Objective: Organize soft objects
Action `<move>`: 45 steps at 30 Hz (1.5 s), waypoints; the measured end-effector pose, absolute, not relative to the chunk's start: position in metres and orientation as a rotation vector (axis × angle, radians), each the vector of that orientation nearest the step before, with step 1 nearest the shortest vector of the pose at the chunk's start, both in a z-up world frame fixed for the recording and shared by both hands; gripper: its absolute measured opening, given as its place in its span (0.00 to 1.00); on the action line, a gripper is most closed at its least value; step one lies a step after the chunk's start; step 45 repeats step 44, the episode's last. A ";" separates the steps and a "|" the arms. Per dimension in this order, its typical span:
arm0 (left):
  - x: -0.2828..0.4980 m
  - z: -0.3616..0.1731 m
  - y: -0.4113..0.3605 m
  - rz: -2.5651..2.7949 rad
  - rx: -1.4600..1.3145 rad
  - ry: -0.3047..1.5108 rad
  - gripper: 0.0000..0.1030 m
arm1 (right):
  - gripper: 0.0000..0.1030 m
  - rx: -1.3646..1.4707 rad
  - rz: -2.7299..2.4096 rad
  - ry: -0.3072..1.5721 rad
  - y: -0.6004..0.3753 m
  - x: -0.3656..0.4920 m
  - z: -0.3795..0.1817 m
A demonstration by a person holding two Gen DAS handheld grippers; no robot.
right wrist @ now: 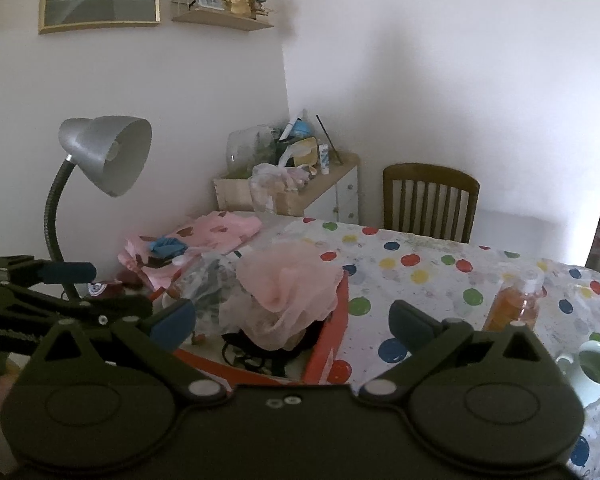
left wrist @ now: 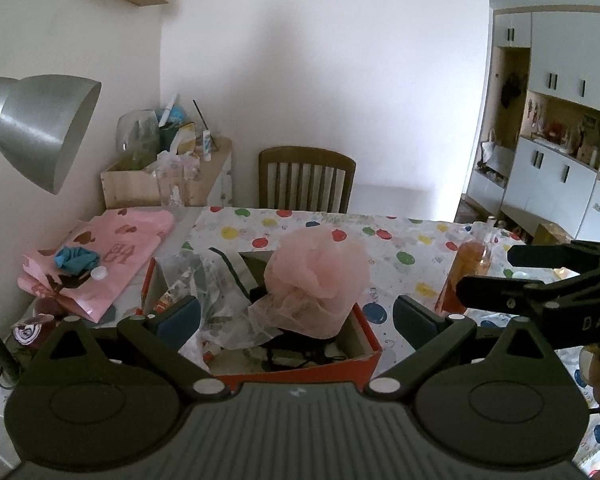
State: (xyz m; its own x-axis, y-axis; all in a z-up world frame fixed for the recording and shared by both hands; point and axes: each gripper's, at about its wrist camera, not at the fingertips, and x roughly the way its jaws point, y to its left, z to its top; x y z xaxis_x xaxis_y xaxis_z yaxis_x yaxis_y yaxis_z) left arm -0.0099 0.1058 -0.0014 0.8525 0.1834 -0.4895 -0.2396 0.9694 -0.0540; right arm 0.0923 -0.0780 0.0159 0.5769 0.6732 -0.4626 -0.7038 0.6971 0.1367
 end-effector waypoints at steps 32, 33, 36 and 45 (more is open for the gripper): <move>-0.006 -0.007 0.110 0.201 -0.135 0.527 1.00 | 1.00 -0.066 0.826 0.545 -0.071 0.090 0.009; -0.006 -0.007 0.110 0.202 -0.134 0.527 1.00 | 1.00 -0.066 0.826 0.543 -0.071 0.090 0.009; -0.006 -0.008 0.110 0.200 -0.134 0.526 1.00 | 1.00 -0.064 0.825 0.544 -0.071 0.090 0.009; -0.003 -0.009 0.110 0.202 -0.142 0.536 1.00 | 1.00 -0.061 0.819 0.549 -0.073 0.091 0.007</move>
